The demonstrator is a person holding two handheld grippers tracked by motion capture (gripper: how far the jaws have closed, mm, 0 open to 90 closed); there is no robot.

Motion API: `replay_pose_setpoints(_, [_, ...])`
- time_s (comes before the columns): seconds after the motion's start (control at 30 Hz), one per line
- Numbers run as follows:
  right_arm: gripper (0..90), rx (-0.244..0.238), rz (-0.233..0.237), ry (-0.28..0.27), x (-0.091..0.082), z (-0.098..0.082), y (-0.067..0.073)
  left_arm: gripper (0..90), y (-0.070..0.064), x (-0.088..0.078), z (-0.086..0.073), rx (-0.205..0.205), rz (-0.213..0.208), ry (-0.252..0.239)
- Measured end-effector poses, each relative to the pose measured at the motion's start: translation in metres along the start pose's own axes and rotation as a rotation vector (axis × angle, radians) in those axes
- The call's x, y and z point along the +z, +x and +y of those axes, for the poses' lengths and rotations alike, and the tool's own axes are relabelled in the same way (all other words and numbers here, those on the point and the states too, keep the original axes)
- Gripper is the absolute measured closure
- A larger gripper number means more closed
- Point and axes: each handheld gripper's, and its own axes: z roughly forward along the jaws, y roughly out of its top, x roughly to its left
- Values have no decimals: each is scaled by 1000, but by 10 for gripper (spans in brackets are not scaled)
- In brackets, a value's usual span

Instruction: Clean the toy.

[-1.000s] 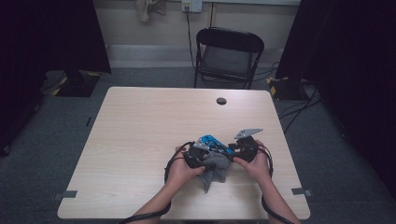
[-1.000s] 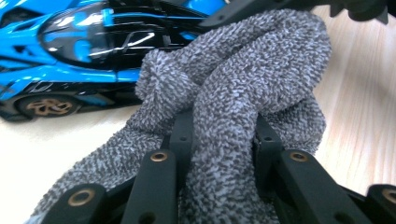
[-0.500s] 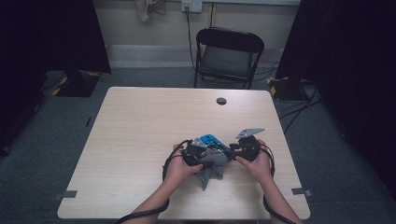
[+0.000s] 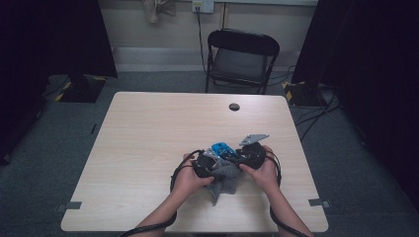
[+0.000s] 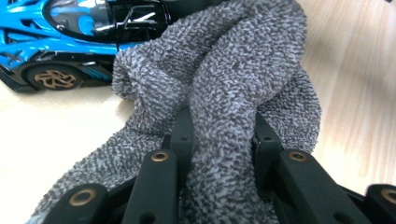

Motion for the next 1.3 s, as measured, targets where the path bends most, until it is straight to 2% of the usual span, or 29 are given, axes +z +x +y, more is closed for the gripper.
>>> replay_pose_setpoints(0.2, [507,7,0,-8,8,1,1,690,-1,0,-2,10,-2,-7])
replay_pose_setpoints(0.33, [513,-10,-9,8,8,3,2,687,-2,2,-3,1,5,-20])
replay_pose_setpoints(0.47, [513,-17,-11,-2,8,2,3,686,-1,4,-1,-7,8,-22])
replay_pose_setpoints(0.67, [513,-7,-1,-14,7,-1,1,686,12,3,5,-57,25,-24])
replay_pose_setpoints(0.77, [513,-4,2,-25,7,-3,0,686,16,1,6,-62,47,-23])
replay_pose_setpoints(0.9, [513,-5,2,-23,7,-3,1,686,23,-4,5,-78,63,-23])
replay_pose_setpoints(1.1, [513,-2,4,-34,7,-4,0,688,39,-13,1,-133,95,-39])
replay_pose_setpoints(1.3, [513,0,6,-36,7,-4,0,688,49,-18,1,-147,116,-38])
